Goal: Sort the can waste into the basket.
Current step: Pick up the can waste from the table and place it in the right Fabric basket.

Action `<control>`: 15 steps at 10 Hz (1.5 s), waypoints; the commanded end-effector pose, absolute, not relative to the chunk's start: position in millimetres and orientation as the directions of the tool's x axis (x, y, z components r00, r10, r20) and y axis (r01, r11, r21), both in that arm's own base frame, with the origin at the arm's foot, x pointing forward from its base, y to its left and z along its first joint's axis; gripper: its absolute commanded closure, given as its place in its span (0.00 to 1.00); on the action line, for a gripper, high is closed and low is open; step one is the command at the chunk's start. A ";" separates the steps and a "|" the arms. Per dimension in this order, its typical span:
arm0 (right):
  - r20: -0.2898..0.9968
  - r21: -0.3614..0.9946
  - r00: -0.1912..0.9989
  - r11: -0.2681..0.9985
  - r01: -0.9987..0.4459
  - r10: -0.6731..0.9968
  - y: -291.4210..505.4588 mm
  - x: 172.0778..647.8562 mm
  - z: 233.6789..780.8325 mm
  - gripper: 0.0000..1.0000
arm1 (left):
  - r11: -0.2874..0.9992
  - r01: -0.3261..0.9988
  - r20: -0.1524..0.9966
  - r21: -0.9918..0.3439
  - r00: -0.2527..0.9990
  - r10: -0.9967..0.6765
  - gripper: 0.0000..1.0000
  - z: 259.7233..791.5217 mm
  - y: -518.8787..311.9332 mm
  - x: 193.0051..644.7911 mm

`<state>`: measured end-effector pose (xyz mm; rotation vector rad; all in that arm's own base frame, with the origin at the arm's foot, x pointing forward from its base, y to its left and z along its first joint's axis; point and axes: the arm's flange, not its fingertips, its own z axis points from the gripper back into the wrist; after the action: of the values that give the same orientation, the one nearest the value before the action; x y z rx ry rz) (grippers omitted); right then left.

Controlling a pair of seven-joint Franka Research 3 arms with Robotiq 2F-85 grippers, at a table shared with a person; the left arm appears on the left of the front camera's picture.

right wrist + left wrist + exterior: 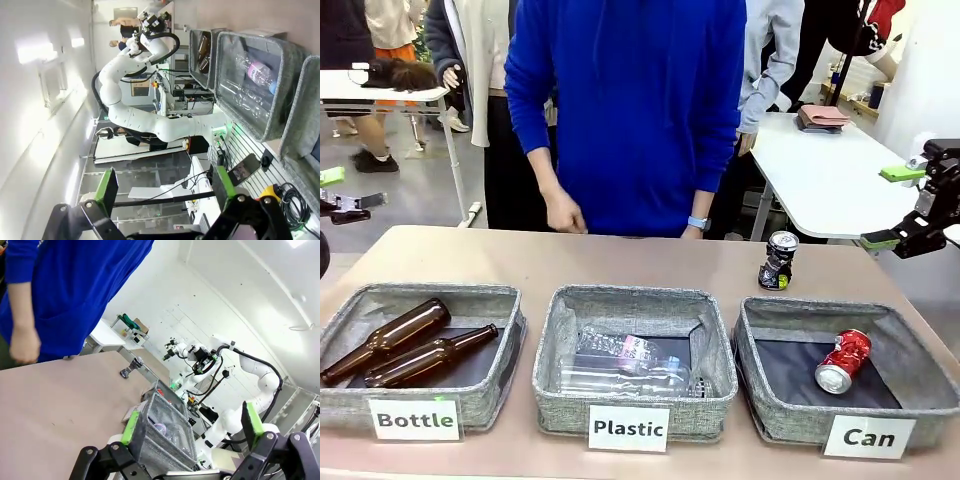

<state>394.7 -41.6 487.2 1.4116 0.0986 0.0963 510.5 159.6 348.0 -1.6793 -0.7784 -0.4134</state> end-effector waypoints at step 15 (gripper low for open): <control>0.433 0.179 0.847 0.892 -0.415 0.307 -64.7 534.3 465.7 0.00 | -0.090 0.681 0.640 -0.727 0.720 0.268 0.00 354.1 160.4 510.0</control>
<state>546.8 -55.9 467.4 0.2378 -0.4719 0.4640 510.9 159.6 348.5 -1.6776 -0.7787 -0.4146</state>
